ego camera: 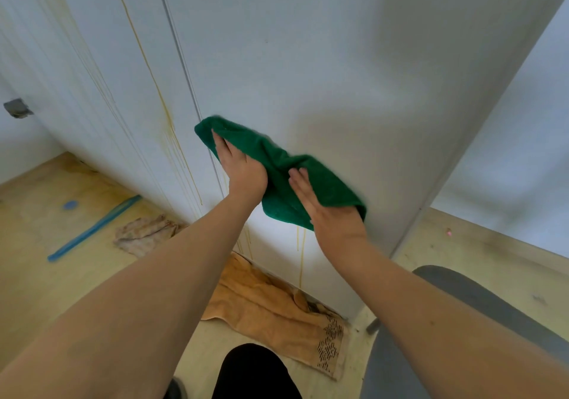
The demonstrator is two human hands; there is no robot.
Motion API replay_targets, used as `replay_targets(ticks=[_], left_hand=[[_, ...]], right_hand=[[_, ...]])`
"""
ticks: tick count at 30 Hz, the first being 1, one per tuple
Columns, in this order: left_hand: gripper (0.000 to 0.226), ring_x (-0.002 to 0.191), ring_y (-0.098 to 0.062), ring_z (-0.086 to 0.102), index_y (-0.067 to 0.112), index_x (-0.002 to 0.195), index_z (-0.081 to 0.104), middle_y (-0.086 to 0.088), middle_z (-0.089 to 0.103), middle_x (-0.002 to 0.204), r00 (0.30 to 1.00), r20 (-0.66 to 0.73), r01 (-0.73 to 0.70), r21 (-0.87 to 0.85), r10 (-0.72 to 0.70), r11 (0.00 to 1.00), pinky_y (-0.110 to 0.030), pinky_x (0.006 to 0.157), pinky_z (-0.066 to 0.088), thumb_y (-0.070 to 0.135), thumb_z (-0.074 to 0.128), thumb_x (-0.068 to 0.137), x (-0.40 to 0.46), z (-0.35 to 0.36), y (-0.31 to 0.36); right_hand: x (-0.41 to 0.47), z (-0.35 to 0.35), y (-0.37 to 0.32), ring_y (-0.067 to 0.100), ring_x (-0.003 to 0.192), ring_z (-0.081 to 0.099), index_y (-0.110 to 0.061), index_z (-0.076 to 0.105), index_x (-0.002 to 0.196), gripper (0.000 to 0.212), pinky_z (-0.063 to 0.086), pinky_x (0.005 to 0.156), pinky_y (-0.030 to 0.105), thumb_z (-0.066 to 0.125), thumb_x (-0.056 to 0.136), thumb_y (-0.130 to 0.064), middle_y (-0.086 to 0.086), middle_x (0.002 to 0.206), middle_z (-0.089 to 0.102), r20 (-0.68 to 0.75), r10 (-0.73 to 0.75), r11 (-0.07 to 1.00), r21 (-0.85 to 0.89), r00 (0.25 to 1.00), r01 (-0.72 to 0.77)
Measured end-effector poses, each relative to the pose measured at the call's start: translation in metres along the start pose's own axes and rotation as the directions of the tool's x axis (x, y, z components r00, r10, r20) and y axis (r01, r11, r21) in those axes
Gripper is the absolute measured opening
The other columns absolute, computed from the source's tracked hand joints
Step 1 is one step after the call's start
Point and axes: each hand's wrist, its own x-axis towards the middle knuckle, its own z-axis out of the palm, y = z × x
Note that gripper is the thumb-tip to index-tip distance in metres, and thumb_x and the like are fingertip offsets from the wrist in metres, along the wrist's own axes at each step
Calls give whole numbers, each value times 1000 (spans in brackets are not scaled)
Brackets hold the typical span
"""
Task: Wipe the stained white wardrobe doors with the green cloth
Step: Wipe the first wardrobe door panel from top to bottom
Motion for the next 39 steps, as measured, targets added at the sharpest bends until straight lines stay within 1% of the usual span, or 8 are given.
replay_targets(ticks=[5,13,20,26,30,32,35,39], left_hand=[[74,153,-22,15,29,161,-3,9,-3,168,997,-15,69,-46,-70,997,-51,125,18,41,32,97,-1,2,3],[66,155,-29,-2,13,161,0,-8,-4,169,969,-66,-229,95,236,969,-42,126,1,20,27,101,-12,16,27],[72,148,-39,25,44,152,4,-18,14,164,991,121,-77,105,64,991,-54,121,26,39,48,94,-2,-12,-11],[63,151,-22,14,19,159,8,4,-10,164,956,287,-2,197,-56,980,-44,126,20,21,41,106,11,-50,-11],[55,145,-21,28,19,154,26,10,-4,163,959,275,11,187,-64,982,-45,123,26,21,47,103,11,-55,-5],[41,136,-24,41,18,141,43,12,1,162,970,234,30,175,-72,984,-47,119,33,22,49,101,12,-58,-8],[17,125,-26,51,28,115,51,11,10,157,974,220,19,161,-55,987,-49,113,40,25,52,98,13,-60,-17],[22,133,-33,41,41,108,46,2,15,157,988,153,-18,102,2,995,-53,117,33,30,50,90,14,-52,-27]], right_hand=[[-11,-49,27,4,124,53,-23,-2,159,117,42,68,19,82,78,-34,-14,165,-6,-117,98,990,113,988,-85],[-20,-42,21,20,149,-16,-15,-12,156,113,46,101,42,60,83,-61,3,163,-17,-245,351,930,-18,904,-367],[-7,-9,-9,21,144,-26,-12,-20,153,116,30,52,24,73,83,-17,4,158,-35,-34,261,958,-115,965,-263],[13,-16,-16,12,134,46,-10,-28,151,119,49,75,23,69,88,-35,-1,166,-1,-12,26,996,91,1000,-25],[38,-23,-17,8,116,61,-23,38,149,106,47,93,18,85,61,-57,-7,152,42,-137,-86,996,-19,987,85],[44,-17,-14,15,145,32,-14,8,155,99,13,119,35,69,84,-47,4,163,10,-7,-178,931,-324,984,167],[47,3,-8,32,145,-25,2,-33,140,86,-40,97,54,39,103,-27,24,147,-42,136,-248,795,-537,959,282],[49,7,-7,38,144,-23,10,-31,140,83,-23,109,56,34,103,-27,32,145,-39,135,-323,763,-549,937,342]])
